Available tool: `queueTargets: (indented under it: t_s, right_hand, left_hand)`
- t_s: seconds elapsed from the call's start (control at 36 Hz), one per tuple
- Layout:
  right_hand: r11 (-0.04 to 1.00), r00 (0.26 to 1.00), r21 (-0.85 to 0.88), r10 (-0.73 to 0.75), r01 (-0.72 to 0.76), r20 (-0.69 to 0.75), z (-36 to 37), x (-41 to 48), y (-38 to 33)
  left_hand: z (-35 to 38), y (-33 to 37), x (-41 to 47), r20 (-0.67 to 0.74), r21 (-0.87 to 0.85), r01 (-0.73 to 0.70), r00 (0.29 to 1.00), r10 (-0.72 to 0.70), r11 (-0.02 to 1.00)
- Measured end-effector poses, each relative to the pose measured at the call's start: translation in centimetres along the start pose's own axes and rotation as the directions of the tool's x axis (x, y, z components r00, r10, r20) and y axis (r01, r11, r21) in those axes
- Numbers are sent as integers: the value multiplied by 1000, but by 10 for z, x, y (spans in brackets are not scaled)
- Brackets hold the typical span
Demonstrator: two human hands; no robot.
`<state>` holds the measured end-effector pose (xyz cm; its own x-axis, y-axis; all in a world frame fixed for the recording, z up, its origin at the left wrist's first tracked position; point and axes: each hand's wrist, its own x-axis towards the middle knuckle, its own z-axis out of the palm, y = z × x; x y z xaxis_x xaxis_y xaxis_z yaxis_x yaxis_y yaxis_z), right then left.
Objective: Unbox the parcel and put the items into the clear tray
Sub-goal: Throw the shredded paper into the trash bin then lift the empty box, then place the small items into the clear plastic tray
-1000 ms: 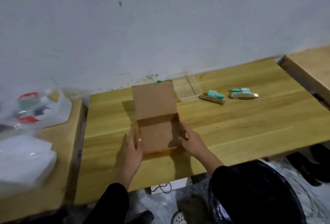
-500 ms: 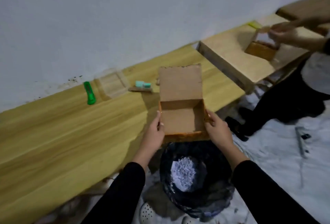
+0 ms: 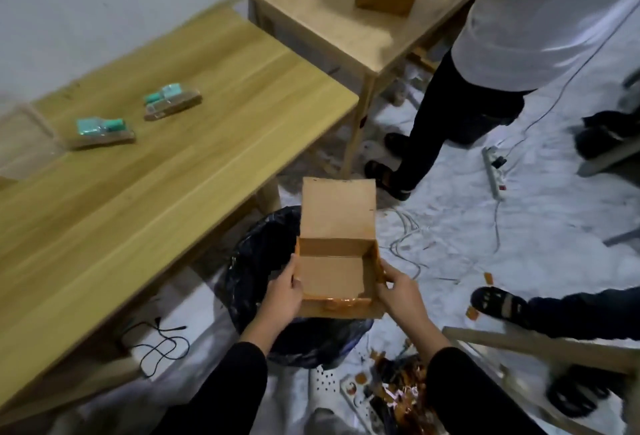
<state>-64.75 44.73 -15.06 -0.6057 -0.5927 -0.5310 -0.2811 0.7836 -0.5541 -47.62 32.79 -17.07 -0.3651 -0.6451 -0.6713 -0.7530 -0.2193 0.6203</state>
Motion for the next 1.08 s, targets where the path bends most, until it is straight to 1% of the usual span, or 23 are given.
queueTargets:
  t_s: [0.08, 0.19, 0.36, 0.47, 0.53, 0.67, 0.78, 0.86, 0.92, 1.0, 1.06, 1.08]
  right_hand:
    - [1000, 995, -29, -3, 6, 100, 33, 12, 9]
    - [996, 983, -88, -14, 31, 185, 66, 23, 12]
    - [989, 970, -145, -2, 38, 242, 83, 20, 6]
    - [987, 971, -144, -31, 67, 236, 72, 11, -23]
    - [986, 974, -137, -61, 93, 220, 64, 8, -44]
    - [976, 978, -105, -180, 192, 108, 45, 0, -119]
    - [955, 959, -93, -277, 281, 51, 41, -9, -188]
    - [931, 937, -107, -347, 349, 41, 46, -10, -239]
    - [920, 925, -100, -378, 380, 39, 52, -8, -269]
    - [900, 904, -83, -426, 428, 43, 64, 1, -310]
    - [884, 886, -66, -461, 463, 44, 72, 12, -334]
    - [875, 877, -60, -478, 480, 45, 76, 18, -346]
  left_hand:
    - [2, -27, 13, -42, 8, 49, 998, -49, 999]
    - [3, -55, 22, -35, 36, 105, 994, -104, 994]
    - [-1, -68, 13, -38, 174, 83, 996, -78, 981]
    - [-17, -52, 6, -58, 229, -29, 997, 43, 973]
    - [-30, -37, 2, -49, 227, -93, 993, 107, 969]
    - [-72, 12, -12, -43, 200, -223, 971, 236, 954]
    - [-125, 46, -24, -71, 163, -302, 946, 316, 939]
    - [-177, 60, -29, -142, 162, -354, 916, 376, 921]
    - [-216, 62, -28, -225, 169, -347, 898, 379, 923]
    - [-273, 54, -19, -379, 143, -290, 867, 323, 946]
    - [-312, 43, -10, -505, 109, -240, 822, 262, 965]
    - [-331, 36, -5, -572, 98, -214, 787, 231, 972]
